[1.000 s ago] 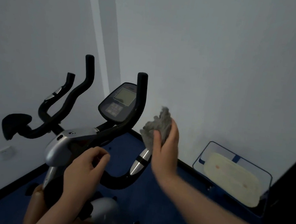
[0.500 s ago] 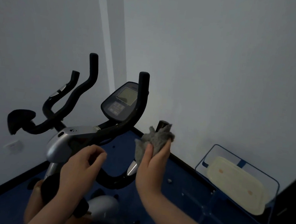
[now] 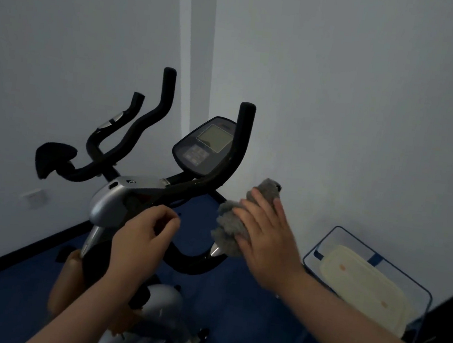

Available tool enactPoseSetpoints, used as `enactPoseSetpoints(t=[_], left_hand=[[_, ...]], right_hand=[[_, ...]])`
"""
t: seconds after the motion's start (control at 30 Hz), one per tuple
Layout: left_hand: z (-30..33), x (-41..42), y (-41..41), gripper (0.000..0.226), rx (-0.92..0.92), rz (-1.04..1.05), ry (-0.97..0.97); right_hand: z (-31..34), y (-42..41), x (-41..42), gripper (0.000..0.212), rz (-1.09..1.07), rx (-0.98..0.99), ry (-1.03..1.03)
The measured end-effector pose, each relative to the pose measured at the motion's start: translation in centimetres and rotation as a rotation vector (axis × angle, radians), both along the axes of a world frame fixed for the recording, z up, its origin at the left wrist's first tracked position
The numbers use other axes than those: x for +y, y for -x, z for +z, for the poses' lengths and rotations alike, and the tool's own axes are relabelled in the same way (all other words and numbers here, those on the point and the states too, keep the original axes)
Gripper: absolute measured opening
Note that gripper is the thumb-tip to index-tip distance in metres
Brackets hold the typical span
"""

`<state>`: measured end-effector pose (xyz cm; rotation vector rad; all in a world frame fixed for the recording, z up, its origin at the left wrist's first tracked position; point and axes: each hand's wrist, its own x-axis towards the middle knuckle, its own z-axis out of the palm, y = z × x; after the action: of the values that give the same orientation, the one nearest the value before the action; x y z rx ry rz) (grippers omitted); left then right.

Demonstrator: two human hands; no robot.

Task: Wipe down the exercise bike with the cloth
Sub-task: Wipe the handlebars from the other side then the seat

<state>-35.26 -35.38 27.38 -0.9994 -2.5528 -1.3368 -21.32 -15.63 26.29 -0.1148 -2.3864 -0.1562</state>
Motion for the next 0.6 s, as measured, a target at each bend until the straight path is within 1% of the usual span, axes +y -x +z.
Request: enactPoseSetpoints(t=[0.07, 0.1, 0.13, 0.17, 0.23, 0.27, 0.3, 0.37, 0.43, 0.5, 0.57, 0.6], left_hand=[[0.0, 0.0, 0.0, 0.01, -0.008, -0.009, -0.009], [0.0, 0.0, 0.0, 0.009, -0.01, -0.009, -0.011], [0.0, 0.0, 0.0, 0.009, -0.011, -0.009, -0.012], [0.1, 0.0, 0.0, 0.009, -0.012, -0.01, -0.014], [0.1, 0.0, 0.0, 0.01, -0.011, -0.016, -0.049], [0.1, -0.1, 0.0, 0.011, -0.012, -0.023, -0.09], [0.0, -0.2, 0.0, 0.013, -0.011, -0.031, -0.137], [-0.1, -0.6, -0.1, 0.015, 0.012, -0.06, -0.184], [-0.3, -1.2, 0.1, 0.012, 0.099, -0.104, -0.117], [-0.5, -2.3, 0.4, 0.017, 0.232, -0.108, -0.033], [-1.2, -3.7, 0.9, 0.025, 0.377, -0.064, 0.046], [-1.8, -4.3, 1.0, 0.025, 0.407, -0.021, 0.053]], right_hand=[[2.3, -0.1, 2.4, 0.041, 0.051, -0.1, -0.244], [3.3, 0.2, 3.3, 0.039, 0.059, -0.111, -0.307], [3.8, 0.5, 3.5, 0.036, 0.057, -0.101, -0.309], [3.9, 0.8, 3.0, 0.033, 0.039, -0.068, -0.258], [2.7, 1.6, 0.1, 0.026, -0.028, 0.005, -0.046], [1.8, 2.1, -1.8, 0.022, -0.046, 0.023, 0.052], [0.8, 2.5, -3.6, 0.02, -0.039, 0.017, 0.105], [0.0, 2.9, -5.8, 0.022, 0.03, -0.068, 0.087], [1.1, 2.5, -5.6, 0.026, 0.129, -0.244, -0.018], [2.9, 1.8, -3.6, 0.032, 0.207, -0.418, -0.136], [4.2, 0.7, -1.8, 0.038, 0.182, -0.498, -0.178], [4.4, 0.2, -1.8, 0.04, 0.145, -0.504, -0.164]])
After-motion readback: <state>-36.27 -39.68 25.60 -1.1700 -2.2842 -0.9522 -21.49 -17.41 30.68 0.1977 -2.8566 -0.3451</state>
